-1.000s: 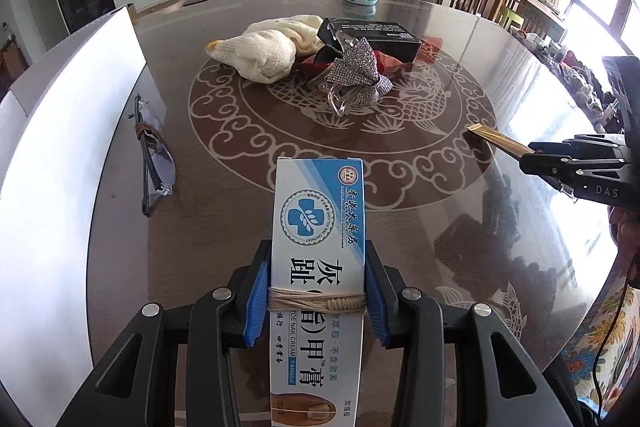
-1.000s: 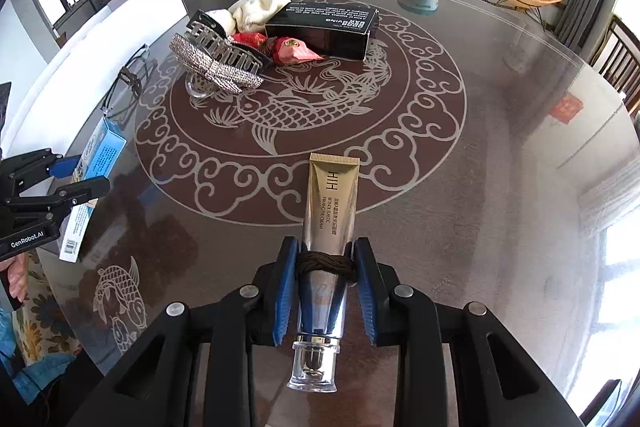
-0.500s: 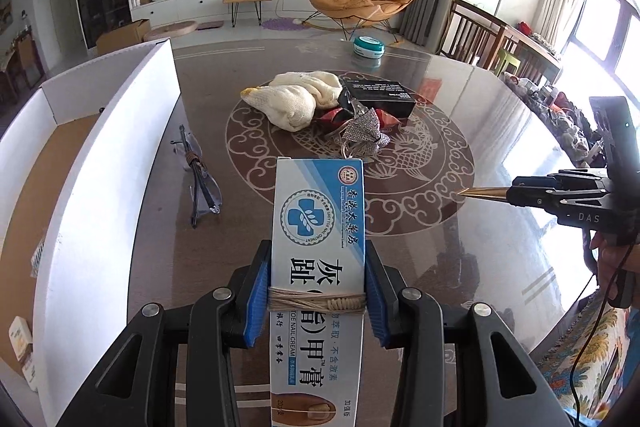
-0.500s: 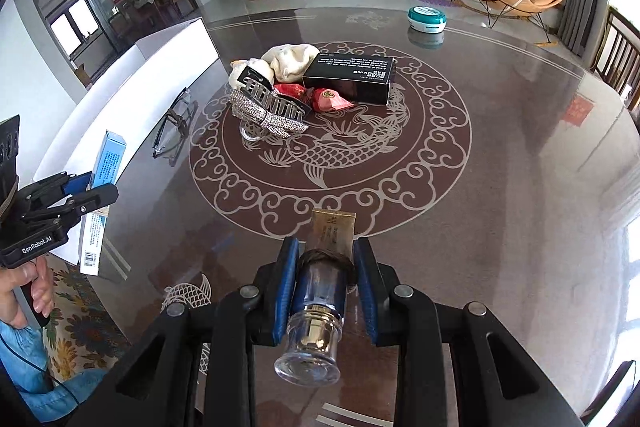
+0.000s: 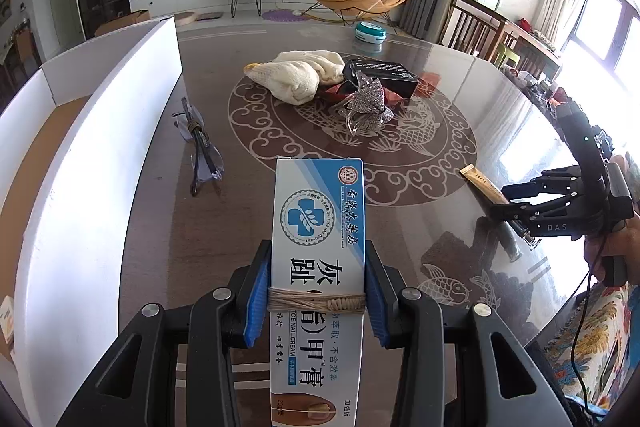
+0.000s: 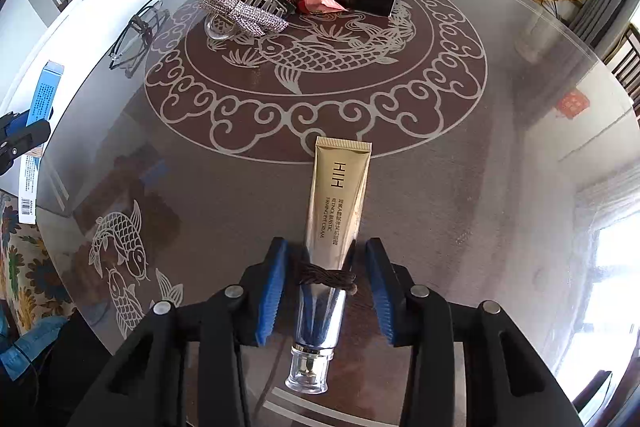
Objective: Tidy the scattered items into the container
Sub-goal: 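Carry both items into the white cardboard box and open both tools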
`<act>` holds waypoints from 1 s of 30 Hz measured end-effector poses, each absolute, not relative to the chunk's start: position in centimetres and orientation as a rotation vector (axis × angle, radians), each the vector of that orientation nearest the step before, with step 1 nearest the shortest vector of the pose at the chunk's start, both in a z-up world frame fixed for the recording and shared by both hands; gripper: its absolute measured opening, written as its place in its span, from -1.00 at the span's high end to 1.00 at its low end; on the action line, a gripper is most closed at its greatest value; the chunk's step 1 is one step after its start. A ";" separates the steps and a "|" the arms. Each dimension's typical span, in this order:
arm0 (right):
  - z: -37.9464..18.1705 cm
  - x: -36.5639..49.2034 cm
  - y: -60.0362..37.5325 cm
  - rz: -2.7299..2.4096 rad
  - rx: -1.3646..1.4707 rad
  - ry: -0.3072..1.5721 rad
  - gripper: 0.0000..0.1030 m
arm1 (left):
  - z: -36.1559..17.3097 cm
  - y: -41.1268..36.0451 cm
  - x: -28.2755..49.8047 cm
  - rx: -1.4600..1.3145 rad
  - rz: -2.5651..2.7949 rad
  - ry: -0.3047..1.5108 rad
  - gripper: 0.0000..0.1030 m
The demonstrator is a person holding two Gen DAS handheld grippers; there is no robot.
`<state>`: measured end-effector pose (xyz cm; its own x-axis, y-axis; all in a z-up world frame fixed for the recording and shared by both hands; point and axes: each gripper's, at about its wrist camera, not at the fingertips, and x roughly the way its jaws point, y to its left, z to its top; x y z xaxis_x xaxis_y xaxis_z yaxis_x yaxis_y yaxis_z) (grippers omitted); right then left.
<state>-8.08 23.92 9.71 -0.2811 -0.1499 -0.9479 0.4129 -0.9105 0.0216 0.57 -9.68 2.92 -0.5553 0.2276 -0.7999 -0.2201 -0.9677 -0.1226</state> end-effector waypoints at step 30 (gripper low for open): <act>29.6 -5.8 1.5 -2.082 0.929 -0.027 0.46 | 16.9 -30.5 5.0 -1.089 2.961 -0.270 0.18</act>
<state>-5.77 1.51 29.56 -0.3770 -0.7009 -0.6055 0.6849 -0.6510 0.3273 4.98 -30.51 16.94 -0.7632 0.0352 -0.6452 0.0822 -0.9851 -0.1510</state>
